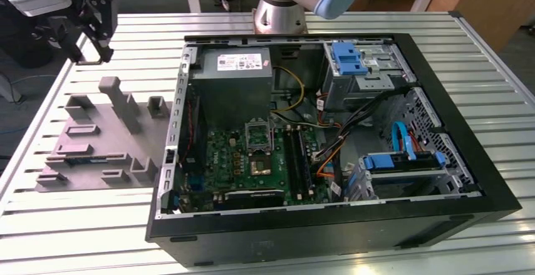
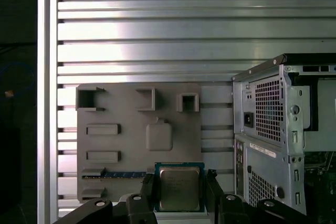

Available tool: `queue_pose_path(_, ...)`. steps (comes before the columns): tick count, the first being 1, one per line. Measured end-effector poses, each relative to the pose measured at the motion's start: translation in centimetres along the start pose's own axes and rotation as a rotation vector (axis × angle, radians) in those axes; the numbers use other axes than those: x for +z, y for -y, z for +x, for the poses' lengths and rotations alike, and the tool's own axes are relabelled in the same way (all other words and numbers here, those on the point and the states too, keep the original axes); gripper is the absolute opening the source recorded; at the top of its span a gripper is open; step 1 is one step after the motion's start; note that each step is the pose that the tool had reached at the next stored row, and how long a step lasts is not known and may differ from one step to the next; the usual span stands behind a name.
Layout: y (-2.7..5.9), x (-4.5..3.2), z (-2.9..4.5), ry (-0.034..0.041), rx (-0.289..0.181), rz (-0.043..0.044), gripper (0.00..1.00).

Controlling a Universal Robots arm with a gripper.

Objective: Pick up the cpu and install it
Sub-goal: 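Pick up the cpu and move it towards the insertion slot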

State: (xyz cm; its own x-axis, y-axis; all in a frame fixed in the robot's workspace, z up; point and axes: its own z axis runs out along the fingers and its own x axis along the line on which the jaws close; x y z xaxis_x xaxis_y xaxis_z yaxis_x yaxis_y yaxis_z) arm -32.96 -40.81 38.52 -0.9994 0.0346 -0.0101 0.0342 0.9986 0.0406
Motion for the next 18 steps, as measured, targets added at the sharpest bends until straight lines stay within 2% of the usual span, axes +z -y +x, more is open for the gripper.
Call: queue_pose_path(18, -0.04, 0.01, -1.11, 0.0, 0.0, 0.0001, 0.47)
